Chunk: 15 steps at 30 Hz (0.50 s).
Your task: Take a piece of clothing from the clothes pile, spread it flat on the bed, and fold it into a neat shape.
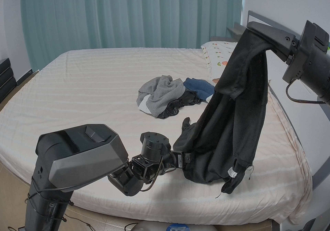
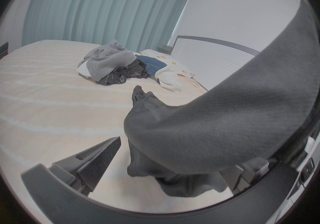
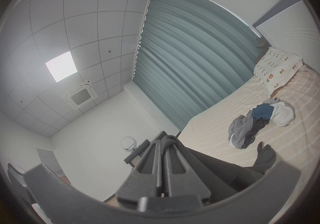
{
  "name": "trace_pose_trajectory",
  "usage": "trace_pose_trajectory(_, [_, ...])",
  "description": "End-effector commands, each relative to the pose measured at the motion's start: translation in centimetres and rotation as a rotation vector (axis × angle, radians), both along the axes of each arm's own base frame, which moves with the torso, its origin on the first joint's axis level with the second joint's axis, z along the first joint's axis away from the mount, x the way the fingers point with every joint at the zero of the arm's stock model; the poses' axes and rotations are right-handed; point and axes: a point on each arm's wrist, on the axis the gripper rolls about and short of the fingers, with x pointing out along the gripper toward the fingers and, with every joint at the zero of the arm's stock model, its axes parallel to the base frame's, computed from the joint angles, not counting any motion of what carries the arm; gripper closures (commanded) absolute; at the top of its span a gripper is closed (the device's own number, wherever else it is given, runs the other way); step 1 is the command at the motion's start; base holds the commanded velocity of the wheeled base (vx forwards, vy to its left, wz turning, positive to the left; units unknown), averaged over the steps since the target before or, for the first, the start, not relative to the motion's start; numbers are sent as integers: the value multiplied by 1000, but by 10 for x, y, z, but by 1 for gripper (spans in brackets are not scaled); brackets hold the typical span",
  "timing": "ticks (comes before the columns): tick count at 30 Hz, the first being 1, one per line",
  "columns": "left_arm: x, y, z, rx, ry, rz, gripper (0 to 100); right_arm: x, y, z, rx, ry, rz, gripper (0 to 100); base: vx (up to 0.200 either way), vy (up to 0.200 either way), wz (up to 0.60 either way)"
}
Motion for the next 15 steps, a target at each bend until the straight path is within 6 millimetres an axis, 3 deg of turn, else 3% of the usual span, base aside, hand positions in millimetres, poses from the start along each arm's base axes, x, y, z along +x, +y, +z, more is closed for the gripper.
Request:
trace_pose_trajectory(1, [9,-5,-18,7,10,11,0,-1,0,0,0,0,3,100,0,0,0])
trace_pose_trajectory(2, [9,-5,-18,7,10,11,100,-1,0,0,1,1,3,100,0,0,0])
trace_pose_trajectory(8, [5,-1,-15,-31,43,27,100,2,-1,-5,-10,16,-11,100,0,0,0])
trace_pose_trajectory(15, [-22,34,25,-66,95,19,100,11,-10,-16,-36,48,-60,100,0,0,0])
